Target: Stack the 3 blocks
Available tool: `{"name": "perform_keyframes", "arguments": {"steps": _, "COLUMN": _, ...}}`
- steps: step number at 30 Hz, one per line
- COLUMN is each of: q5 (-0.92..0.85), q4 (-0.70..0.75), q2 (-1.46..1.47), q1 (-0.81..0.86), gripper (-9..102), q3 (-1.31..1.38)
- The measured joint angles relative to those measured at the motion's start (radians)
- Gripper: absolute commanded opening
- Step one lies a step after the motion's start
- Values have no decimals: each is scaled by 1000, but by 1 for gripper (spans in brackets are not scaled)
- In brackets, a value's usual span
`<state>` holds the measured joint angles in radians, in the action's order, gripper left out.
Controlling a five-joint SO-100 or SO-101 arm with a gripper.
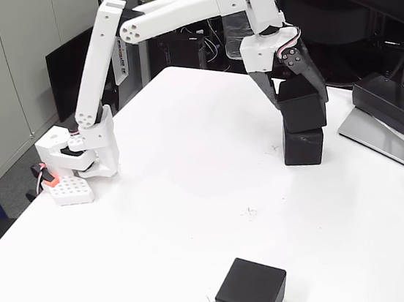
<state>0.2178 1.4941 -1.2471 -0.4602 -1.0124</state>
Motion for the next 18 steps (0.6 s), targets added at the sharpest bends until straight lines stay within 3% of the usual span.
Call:
{"name": "perform_keyframes", "arguments": {"steps": 8, "q5": 0, "q4": 0, "q2": 0, "q1": -3, "gripper": 32, "q3": 0}}
{"name": "perform_keyframes", "arguments": {"steps": 18, "q5": 0, "q4": 0, "q2": 0, "q1": -8, "gripper": 33, "q3": 0}}
